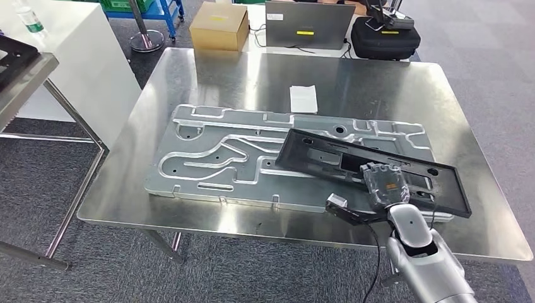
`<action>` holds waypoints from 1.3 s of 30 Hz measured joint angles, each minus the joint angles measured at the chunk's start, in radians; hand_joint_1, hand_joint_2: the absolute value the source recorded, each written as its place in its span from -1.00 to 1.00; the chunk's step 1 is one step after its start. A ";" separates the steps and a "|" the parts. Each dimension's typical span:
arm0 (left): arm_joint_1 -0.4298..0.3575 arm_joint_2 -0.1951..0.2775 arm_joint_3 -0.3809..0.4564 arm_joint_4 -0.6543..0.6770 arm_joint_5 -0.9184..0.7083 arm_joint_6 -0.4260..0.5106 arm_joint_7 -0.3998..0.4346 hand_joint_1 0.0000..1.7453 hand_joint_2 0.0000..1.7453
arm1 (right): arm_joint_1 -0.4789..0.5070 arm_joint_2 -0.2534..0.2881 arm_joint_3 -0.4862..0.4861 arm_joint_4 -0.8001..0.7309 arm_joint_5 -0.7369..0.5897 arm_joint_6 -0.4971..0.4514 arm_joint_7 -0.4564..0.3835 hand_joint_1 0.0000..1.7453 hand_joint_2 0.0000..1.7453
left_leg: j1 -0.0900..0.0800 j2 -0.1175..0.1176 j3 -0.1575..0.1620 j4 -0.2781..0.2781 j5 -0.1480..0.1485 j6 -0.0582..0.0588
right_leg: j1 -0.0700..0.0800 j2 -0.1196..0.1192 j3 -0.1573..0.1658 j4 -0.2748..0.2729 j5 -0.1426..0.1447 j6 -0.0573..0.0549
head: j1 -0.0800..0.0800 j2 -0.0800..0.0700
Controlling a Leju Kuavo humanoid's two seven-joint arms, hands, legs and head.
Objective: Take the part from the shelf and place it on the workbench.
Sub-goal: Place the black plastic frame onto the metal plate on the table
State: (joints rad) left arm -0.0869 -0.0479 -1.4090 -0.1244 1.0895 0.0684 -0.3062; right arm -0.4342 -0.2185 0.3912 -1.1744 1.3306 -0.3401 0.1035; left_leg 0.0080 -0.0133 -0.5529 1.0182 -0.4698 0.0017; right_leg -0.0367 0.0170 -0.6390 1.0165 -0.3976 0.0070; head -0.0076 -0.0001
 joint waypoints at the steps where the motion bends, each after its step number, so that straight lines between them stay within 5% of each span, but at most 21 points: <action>1: 0.001 0.000 -0.004 0.000 0.000 0.000 0.000 -1.00 1.00 | -0.011 0.012 0.018 0.026 0.004 -0.007 0.005 1.00 1.00 | 0.000 -0.001 0.000 0.000 0.000 0.002 | 0.000 -0.001 0.003 -0.004 0.002 0.004 | 0.000 0.000; 6: 0.003 0.001 -0.013 0.000 0.005 0.000 0.001 -1.00 1.00 | -0.046 0.043 0.064 0.097 0.015 -0.009 0.011 1.00 1.00 | 0.000 0.001 0.005 0.000 -0.003 0.011 | 0.000 0.000 0.013 -0.015 0.005 0.010 | 0.001 0.000; 15: 0.004 0.002 -0.014 0.000 0.016 0.000 -0.008 -1.00 1.00 | -0.067 0.069 0.099 0.138 0.041 -0.006 0.018 1.00 1.00 | -0.001 0.005 0.014 0.000 -0.010 0.015 | -0.001 0.002 0.025 -0.019 0.000 0.039 | 0.000 0.000; 28: 0.008 0.002 -0.022 0.000 0.024 0.000 -0.027 -1.00 1.00 | -0.080 0.070 0.068 0.177 0.010 -0.081 -0.010 1.00 1.00 | 0.000 0.005 0.018 -0.004 -0.010 0.014 | 0.001 0.002 0.027 -0.019 -0.001 0.040 | 0.000 0.000; 34: 0.011 0.004 -0.032 0.000 0.027 0.001 -0.046 -1.00 1.00 | -0.097 0.034 0.019 0.177 -0.048 -0.129 -0.030 1.00 1.00 | -0.001 0.003 0.016 -0.003 -0.008 0.016 | -0.001 0.000 0.025 -0.019 0.000 0.041 | 0.000 0.000; 39: 0.014 0.009 -0.037 0.000 0.032 0.006 -0.047 -1.00 1.00 | -0.184 -0.082 -0.088 0.103 -0.183 -0.043 -0.076 1.00 1.00 | -0.006 0.000 0.008 -0.002 -0.004 0.019 | -0.007 -0.001 0.016 -0.018 0.003 0.045 | 0.000 0.000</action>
State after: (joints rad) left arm -0.0724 -0.0391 -1.4455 -0.1244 1.1219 0.0741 -0.3536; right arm -0.6186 -0.3003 0.3034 -1.0714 1.1475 -0.3828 0.0279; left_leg 0.0017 -0.0132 -0.5448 1.0158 -0.4735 0.0210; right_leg -0.0435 0.0160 -0.6228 0.9984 -0.3946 0.0522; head -0.0075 0.0000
